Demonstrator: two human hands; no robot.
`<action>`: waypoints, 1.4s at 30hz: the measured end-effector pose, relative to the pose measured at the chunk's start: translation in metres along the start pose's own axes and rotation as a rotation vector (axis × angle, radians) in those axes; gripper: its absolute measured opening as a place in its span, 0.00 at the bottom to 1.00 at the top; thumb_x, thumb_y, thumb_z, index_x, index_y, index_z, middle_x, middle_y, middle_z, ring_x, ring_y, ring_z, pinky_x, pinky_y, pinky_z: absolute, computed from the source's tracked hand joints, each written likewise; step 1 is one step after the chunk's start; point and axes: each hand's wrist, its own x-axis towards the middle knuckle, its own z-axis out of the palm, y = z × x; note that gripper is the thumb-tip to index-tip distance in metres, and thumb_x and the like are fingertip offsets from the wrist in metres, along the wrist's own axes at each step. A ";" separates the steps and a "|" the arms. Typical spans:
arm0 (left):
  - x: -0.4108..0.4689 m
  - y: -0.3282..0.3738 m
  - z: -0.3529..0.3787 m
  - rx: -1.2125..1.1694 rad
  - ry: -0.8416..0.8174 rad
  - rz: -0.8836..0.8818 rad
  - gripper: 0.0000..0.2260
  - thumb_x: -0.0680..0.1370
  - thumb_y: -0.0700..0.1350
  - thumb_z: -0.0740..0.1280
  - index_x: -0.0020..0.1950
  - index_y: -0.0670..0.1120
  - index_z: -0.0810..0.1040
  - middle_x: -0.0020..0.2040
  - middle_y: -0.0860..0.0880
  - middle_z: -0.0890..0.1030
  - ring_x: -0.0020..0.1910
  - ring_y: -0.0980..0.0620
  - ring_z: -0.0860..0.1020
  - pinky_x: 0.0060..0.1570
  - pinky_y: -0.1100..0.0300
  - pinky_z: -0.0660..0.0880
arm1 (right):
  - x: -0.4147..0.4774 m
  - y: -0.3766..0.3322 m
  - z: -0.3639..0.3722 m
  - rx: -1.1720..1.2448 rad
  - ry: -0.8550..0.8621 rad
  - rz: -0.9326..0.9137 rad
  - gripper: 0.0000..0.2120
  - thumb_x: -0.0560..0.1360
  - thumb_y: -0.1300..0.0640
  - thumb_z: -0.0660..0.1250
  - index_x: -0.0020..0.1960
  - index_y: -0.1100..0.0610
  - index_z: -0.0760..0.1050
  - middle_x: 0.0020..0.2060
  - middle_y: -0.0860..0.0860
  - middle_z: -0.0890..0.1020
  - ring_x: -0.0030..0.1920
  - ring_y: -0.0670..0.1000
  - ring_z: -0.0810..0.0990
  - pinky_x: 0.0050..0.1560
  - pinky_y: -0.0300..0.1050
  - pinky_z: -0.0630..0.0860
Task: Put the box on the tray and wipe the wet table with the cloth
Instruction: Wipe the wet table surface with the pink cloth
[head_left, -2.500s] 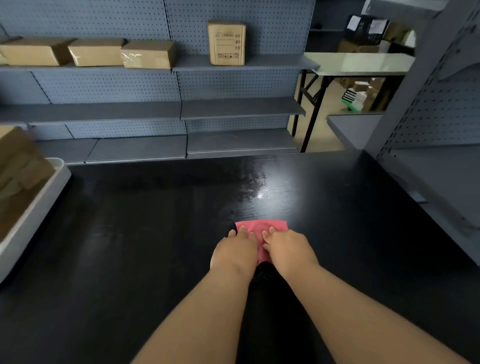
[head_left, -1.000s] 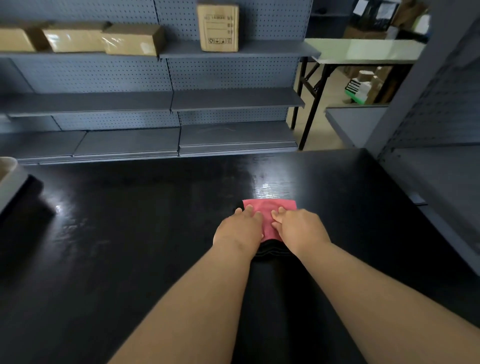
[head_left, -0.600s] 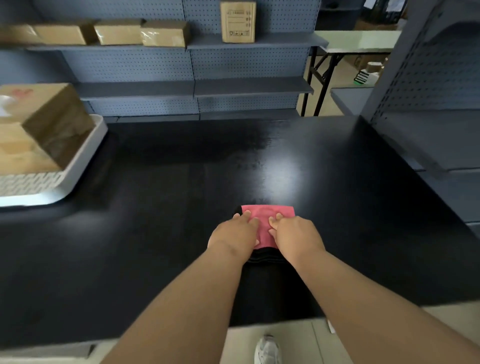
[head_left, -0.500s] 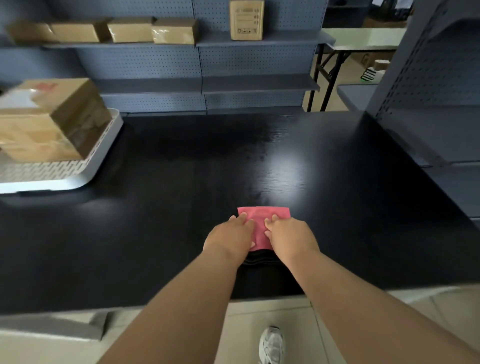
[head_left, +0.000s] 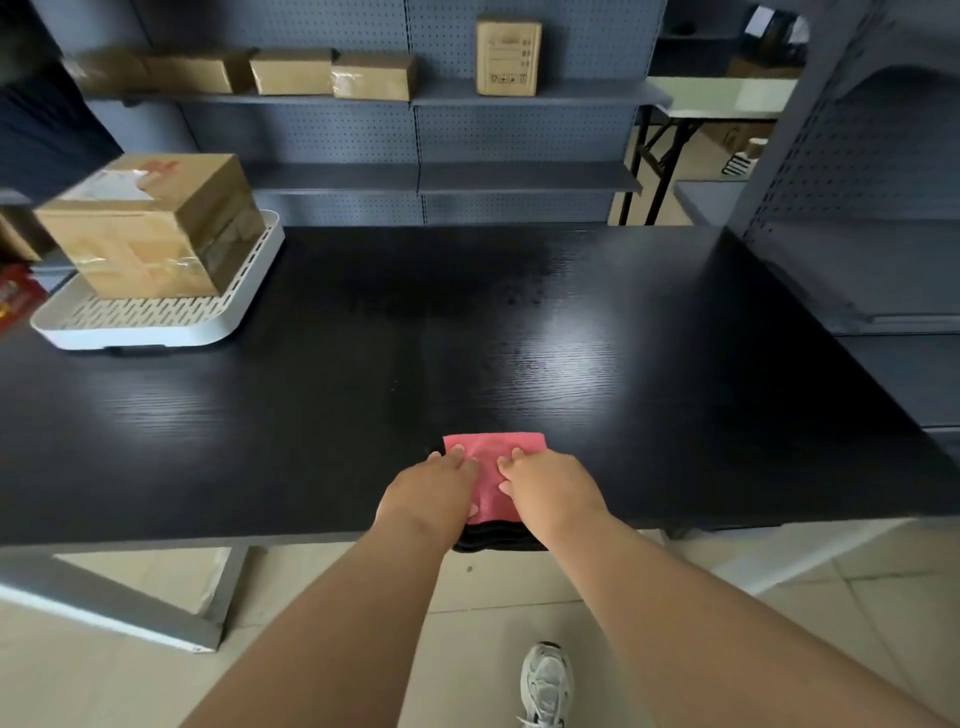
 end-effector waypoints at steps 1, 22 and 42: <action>0.003 0.004 -0.001 0.004 0.001 0.010 0.23 0.81 0.45 0.59 0.76 0.47 0.60 0.79 0.47 0.54 0.74 0.45 0.62 0.66 0.48 0.69 | -0.001 0.004 0.000 0.006 0.002 0.015 0.20 0.84 0.54 0.50 0.74 0.54 0.64 0.71 0.53 0.70 0.64 0.59 0.76 0.60 0.53 0.76; 0.138 0.082 -0.062 0.039 -0.031 0.209 0.21 0.81 0.45 0.60 0.74 0.45 0.62 0.78 0.45 0.55 0.73 0.44 0.61 0.64 0.48 0.68 | 0.069 0.135 -0.008 0.107 -0.056 0.320 0.20 0.83 0.53 0.53 0.75 0.51 0.63 0.69 0.52 0.73 0.63 0.56 0.76 0.57 0.49 0.76; 0.402 0.034 -0.182 0.003 -0.022 0.118 0.25 0.82 0.48 0.58 0.78 0.47 0.55 0.80 0.48 0.49 0.78 0.46 0.53 0.70 0.45 0.65 | 0.323 0.251 -0.106 0.092 0.108 0.231 0.19 0.83 0.50 0.53 0.73 0.51 0.67 0.68 0.51 0.75 0.63 0.56 0.76 0.58 0.48 0.74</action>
